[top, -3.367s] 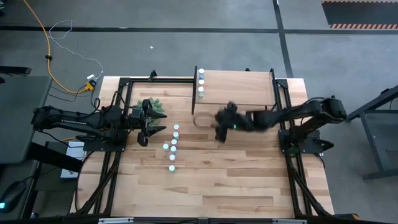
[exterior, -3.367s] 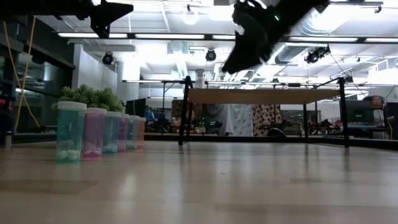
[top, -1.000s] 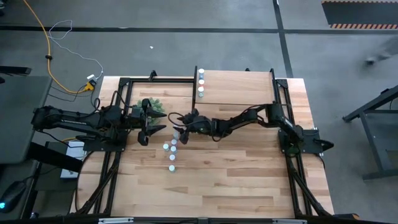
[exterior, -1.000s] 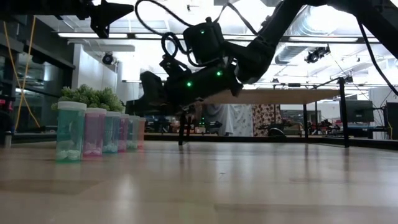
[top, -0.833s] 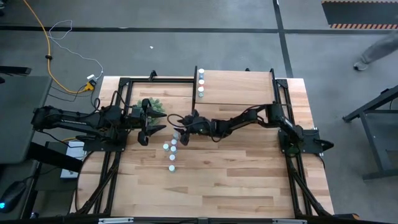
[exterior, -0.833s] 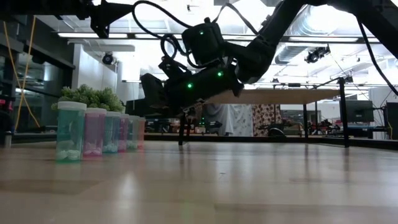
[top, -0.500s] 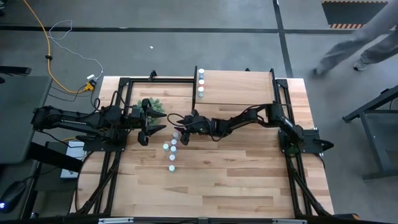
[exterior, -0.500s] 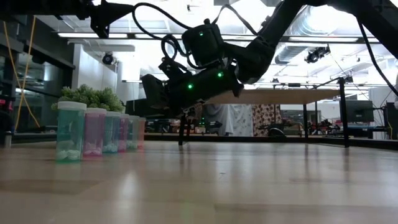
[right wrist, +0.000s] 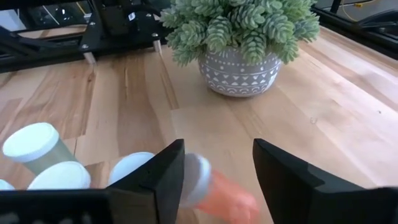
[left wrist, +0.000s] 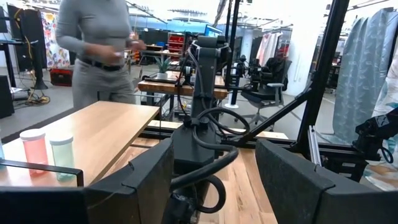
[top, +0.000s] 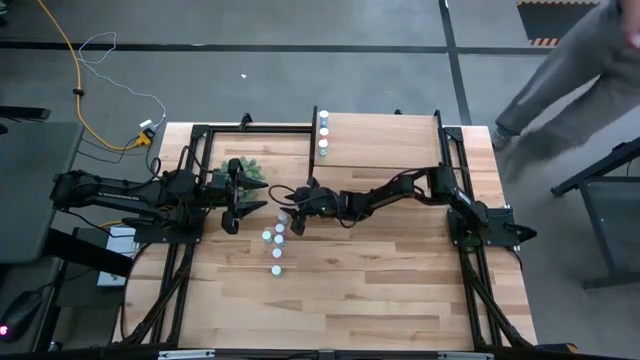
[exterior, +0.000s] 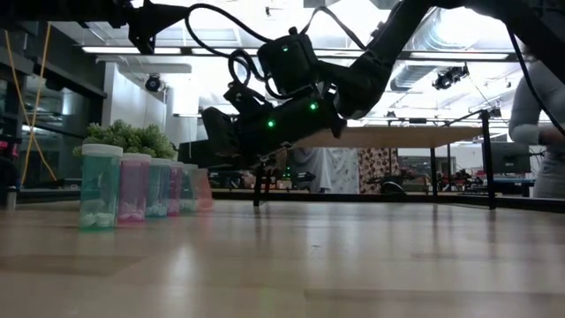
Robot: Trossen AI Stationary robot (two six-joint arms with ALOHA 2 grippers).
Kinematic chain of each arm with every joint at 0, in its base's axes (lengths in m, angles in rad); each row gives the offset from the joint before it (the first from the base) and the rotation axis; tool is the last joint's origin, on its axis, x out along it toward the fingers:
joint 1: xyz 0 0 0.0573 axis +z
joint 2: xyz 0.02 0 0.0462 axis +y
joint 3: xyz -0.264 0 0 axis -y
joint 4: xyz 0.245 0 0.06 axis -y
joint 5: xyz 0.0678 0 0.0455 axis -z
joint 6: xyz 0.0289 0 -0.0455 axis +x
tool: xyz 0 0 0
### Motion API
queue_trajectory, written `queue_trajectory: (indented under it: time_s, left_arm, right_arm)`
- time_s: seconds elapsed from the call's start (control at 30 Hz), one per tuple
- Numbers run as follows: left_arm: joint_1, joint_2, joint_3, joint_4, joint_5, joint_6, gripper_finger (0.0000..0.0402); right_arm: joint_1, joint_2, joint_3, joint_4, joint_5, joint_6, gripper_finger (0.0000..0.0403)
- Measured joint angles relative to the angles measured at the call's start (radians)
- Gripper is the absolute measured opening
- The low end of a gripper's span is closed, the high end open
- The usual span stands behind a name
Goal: Pick and place medicine bottles onto shelf by color
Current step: Put the transparent orange medicine bottle on the shelf
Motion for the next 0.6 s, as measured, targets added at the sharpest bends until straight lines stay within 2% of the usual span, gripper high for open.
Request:
queue_trajectory:
  time_s: [0.6]
  left_arm:
    - [0.0,0.0,0.0,0.0,0.0,0.0,0.0216]
  right_arm:
    - [-0.007,0.0,0.0,-0.027,0.001,-0.027,0.0195]
